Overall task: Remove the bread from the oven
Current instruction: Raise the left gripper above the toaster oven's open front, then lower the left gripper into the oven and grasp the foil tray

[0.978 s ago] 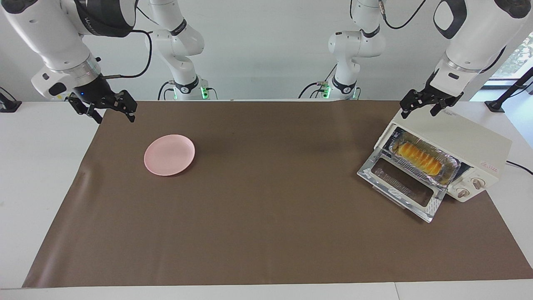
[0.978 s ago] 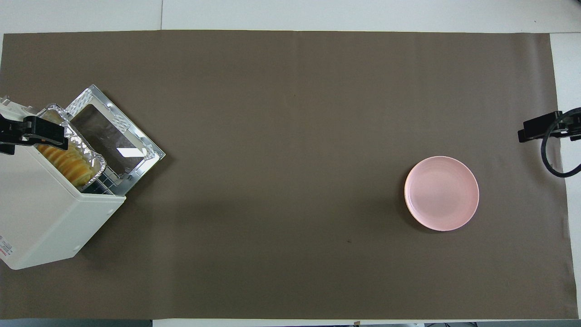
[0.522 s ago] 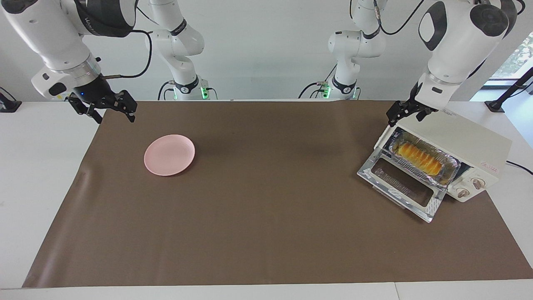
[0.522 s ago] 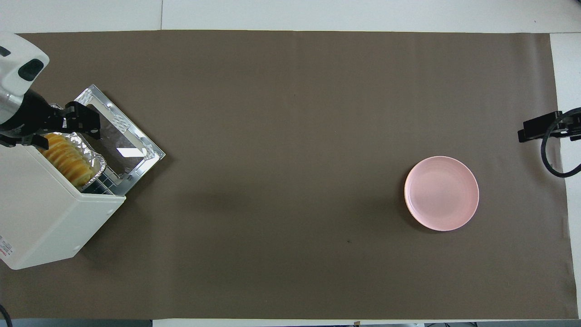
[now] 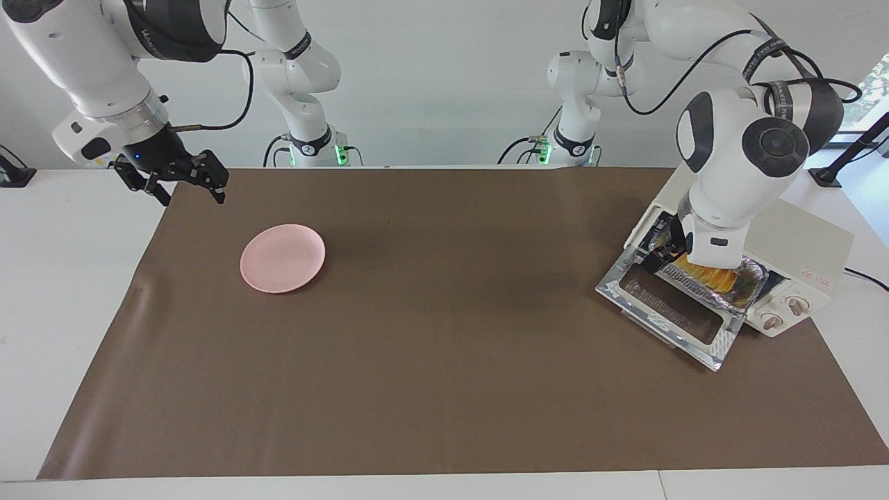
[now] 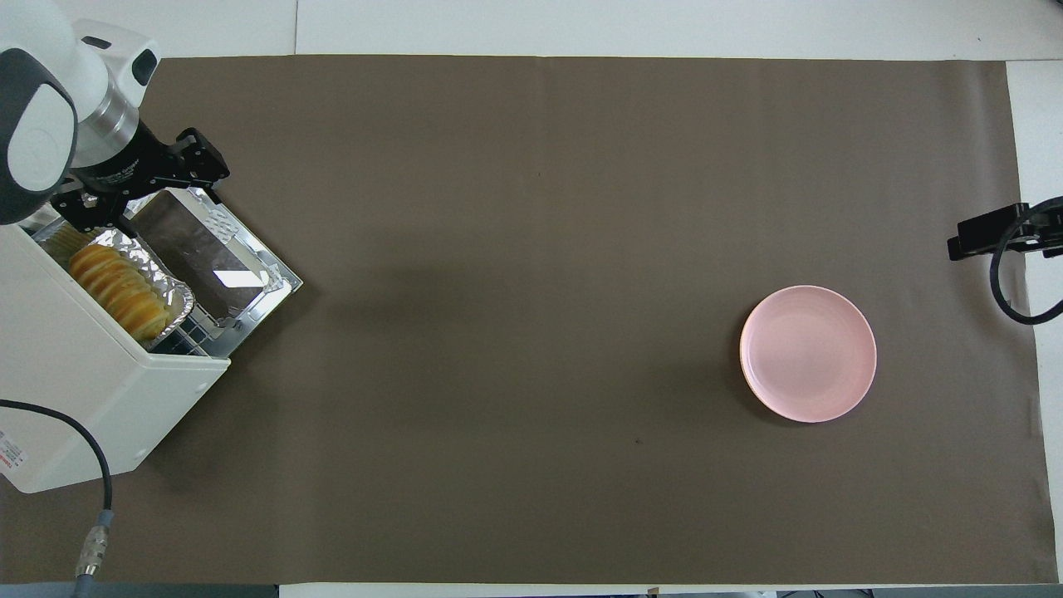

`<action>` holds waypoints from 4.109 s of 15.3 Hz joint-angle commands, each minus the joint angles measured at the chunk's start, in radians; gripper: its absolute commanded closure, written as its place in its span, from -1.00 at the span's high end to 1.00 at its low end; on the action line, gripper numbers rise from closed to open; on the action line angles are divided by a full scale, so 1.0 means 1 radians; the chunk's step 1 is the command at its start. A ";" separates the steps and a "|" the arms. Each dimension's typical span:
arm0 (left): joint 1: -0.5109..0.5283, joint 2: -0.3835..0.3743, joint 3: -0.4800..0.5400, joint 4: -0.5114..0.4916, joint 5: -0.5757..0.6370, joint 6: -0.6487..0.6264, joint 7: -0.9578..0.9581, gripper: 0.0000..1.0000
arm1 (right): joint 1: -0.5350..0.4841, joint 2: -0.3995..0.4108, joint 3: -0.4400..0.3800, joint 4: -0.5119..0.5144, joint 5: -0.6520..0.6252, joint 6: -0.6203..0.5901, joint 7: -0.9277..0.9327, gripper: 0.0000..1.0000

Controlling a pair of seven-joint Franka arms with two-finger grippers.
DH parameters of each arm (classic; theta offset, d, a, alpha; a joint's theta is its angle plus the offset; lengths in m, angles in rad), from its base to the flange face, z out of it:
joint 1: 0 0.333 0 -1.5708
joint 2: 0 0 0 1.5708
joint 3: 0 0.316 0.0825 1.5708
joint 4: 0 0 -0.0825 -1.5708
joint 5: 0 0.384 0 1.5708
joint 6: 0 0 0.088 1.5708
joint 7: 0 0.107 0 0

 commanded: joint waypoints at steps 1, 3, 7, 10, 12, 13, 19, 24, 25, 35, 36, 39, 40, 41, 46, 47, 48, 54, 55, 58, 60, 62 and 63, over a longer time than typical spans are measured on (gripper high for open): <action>-0.023 0.008 0.017 -0.056 0.047 0.076 -0.060 1.00 | -0.001 -0.021 0.003 -0.023 0.011 0.001 0.018 1.00; -0.023 0.008 0.029 -0.090 0.058 0.119 -0.117 1.00 | -0.001 -0.021 0.003 -0.022 0.011 0.001 0.017 1.00; -0.024 0.002 0.029 -0.188 0.105 0.191 -0.159 1.00 | -0.001 -0.021 0.003 -0.022 0.011 0.001 0.017 1.00; -0.023 -0.012 0.029 -0.223 0.119 0.225 -0.172 1.00 | -0.001 -0.021 0.003 -0.022 0.011 0.001 0.017 1.00; -0.013 -0.019 0.028 -0.248 0.137 0.245 -0.166 1.00 | -0.001 -0.021 0.003 -0.022 0.011 0.001 0.018 1.00; -0.010 -0.022 0.028 -0.256 0.138 0.258 -0.163 1.00 | -0.001 -0.021 0.003 -0.022 0.011 0.001 0.018 1.00; 0.008 -0.038 0.028 -0.295 0.138 0.275 -0.157 1.00 | -0.001 -0.021 0.003 -0.023 0.011 0.001 0.018 1.00; 0.017 -0.055 0.028 -0.337 0.138 0.297 -0.142 1.00 | -0.001 -0.021 0.003 -0.022 0.011 0.001 0.018 1.00; 0.019 -0.055 0.028 -0.337 0.138 0.297 -0.142 1.00 | -0.001 -0.021 0.003 -0.022 0.011 0.001 0.018 1.00; 0.040 -0.082 0.028 -0.418 0.138 0.378 -0.139 1.00 | -0.001 -0.021 0.003 -0.022 0.011 0.001 0.017 1.00; 0.040 -0.082 0.028 -0.420 0.136 0.380 -0.137 1.00 | -0.001 -0.021 0.003 -0.023 0.011 0.001 0.017 1.00; 0.040 -0.082 0.029 -0.427 0.136 0.396 -0.137 1.00 | -0.001 -0.021 0.003 -0.023 0.011 0.001 0.017 1.00; 0.043 -0.085 0.029 -0.433 0.136 0.403 -0.137 1.00 | -0.001 -0.021 0.003 -0.022 0.011 0.001 0.017 1.00; 0.049 -0.093 0.029 -0.444 0.138 0.407 -0.137 1.00 | -0.001 -0.021 0.003 -0.022 0.011 0.001 0.018 1.00; 0.051 -0.098 0.029 -0.460 0.138 0.413 -0.136 1.00 | -0.001 -0.021 0.003 -0.022 0.011 0.001 0.017 1.00; 0.053 -0.098 0.029 -0.460 0.138 0.413 -0.136 1.00 | -0.001 -0.021 0.003 -0.022 0.011 0.001 0.017 1.00; 0.051 -0.098 0.029 -0.460 0.138 0.413 -0.136 1.00 | -0.001 -0.021 0.003 -0.022 0.011 0.001 0.017 1.00; 0.051 -0.116 0.029 -0.509 0.138 0.459 -0.136 0.96 | -0.001 -0.021 0.003 -0.022 0.011 0.001 0.018 1.00; 0.051 -0.116 0.029 -0.509 0.138 0.458 -0.136 0.93 | -0.001 -0.021 0.003 -0.023 0.011 0.001 0.017 1.00; 0.053 -0.114 0.032 -0.506 0.138 0.450 -0.136 0.90 | -0.001 -0.021 0.003 -0.023 0.011 0.001 0.018 1.00; 0.053 -0.116 0.032 -0.506 0.138 0.447 -0.136 0.90 | -0.001 -0.021 0.003 -0.023 0.011 0.001 0.018 1.00; 0.053 -0.114 0.034 -0.503 0.138 0.441 -0.136 0.89 | -0.001 -0.021 0.003 -0.023 0.011 0.001 0.018 1.00; 0.053 -0.114 0.034 -0.503 0.138 0.441 -0.136 0.80 | -0.001 -0.021 0.003 -0.023 0.011 0.001 0.017 1.00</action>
